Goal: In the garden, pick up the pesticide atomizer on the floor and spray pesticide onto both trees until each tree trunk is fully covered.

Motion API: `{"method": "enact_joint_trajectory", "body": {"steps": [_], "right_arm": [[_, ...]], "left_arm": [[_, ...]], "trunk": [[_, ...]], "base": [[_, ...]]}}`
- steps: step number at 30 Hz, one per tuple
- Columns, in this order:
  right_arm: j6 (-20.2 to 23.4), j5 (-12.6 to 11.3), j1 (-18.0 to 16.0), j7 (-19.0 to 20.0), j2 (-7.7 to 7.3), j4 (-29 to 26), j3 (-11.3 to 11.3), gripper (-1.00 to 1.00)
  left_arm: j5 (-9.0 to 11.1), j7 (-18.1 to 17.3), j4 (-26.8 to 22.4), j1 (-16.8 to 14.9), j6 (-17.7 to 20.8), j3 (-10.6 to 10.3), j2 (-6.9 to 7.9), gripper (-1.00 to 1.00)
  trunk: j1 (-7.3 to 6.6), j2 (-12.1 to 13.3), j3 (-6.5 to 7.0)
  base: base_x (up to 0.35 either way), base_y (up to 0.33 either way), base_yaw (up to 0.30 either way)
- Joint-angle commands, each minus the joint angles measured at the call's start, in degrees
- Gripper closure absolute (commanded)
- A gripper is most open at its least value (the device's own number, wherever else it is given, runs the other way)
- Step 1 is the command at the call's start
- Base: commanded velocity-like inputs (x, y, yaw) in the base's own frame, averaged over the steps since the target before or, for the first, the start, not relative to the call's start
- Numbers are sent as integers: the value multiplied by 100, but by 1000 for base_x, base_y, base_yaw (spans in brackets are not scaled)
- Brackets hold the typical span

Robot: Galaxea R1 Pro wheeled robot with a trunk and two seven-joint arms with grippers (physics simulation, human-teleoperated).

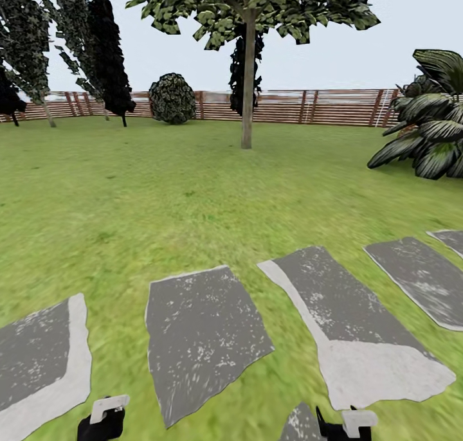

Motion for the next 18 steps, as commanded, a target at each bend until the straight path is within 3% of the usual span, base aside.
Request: {"method": "enact_joint_trajectory", "body": {"steps": [1,18], "right_arm": [[-18,3,-3,-3,-1,4,1,-100],[-12,3,-4,-3,-1,5,10,-100]], "left_arm": [[3,-32,5,-4,-17,32,-2,100],[11,-32,11,-3,-17,32,-2,100]], "trunk": [[2,-2,-5],[2,-2,-5]], "base": [[338,0,0],[338,0,0]]}}
